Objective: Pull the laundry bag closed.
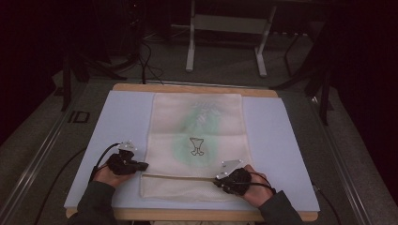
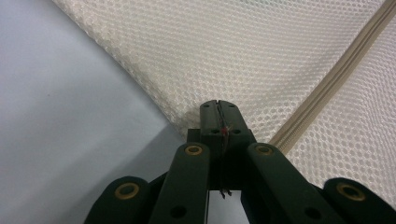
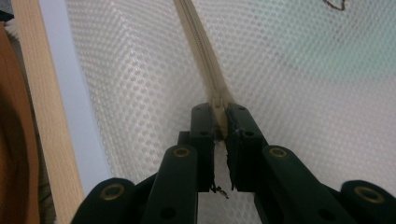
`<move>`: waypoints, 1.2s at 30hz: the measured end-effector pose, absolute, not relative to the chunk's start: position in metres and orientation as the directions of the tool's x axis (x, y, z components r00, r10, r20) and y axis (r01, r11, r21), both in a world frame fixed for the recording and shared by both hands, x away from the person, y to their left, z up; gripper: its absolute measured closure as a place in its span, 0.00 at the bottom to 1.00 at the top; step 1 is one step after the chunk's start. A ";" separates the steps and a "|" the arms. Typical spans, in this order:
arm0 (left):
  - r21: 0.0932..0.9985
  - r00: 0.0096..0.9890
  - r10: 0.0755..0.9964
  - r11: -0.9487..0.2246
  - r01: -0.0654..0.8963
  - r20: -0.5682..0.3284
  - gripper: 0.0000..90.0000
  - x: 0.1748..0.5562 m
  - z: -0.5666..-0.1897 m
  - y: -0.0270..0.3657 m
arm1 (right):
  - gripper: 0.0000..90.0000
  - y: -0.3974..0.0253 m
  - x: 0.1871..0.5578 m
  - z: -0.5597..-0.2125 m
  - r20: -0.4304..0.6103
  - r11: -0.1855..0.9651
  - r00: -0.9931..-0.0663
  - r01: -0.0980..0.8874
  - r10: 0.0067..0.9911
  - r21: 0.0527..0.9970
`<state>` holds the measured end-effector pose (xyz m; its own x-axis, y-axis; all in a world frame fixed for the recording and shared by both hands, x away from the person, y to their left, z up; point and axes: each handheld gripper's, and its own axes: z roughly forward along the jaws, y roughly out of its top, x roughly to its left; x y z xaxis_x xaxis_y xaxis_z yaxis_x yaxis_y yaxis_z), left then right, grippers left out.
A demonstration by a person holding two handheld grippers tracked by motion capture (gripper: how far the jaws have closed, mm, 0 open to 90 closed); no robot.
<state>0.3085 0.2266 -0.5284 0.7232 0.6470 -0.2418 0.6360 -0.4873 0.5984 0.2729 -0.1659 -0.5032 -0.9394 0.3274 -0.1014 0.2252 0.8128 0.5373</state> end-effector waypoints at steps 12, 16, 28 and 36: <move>0.599 0.723 0.647 -0.487 0.636 -0.242 1.00 0.308 -0.528 0.227 | 0.91 -0.197 0.270 -0.505 -0.089 0.789 -0.918 0.279 0.387 0.548; 0.598 0.723 0.648 -0.489 0.636 -0.240 1.00 0.308 -0.528 0.226 | 0.91 -0.217 0.269 -0.505 -0.075 0.769 -0.901 0.319 0.428 0.553; 0.597 0.723 0.650 -0.491 0.635 -0.235 1.00 0.308 -0.528 0.225 | 0.91 -0.264 0.263 -0.504 -0.041 0.705 -0.855 0.398 0.517 0.586; 0.598 0.723 0.652 -0.491 0.633 -0.229 1.00 0.308 -0.528 0.225 | 0.91 -0.281 0.260 -0.504 -0.041 0.694 -0.840 0.418 0.541 0.586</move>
<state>0.3078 0.2249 -0.5277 0.7230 0.6517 -0.2294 0.6328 -0.4915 0.5984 0.2597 -0.2808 -0.5035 -0.8402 0.5407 -0.0408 0.4180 0.6938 0.5865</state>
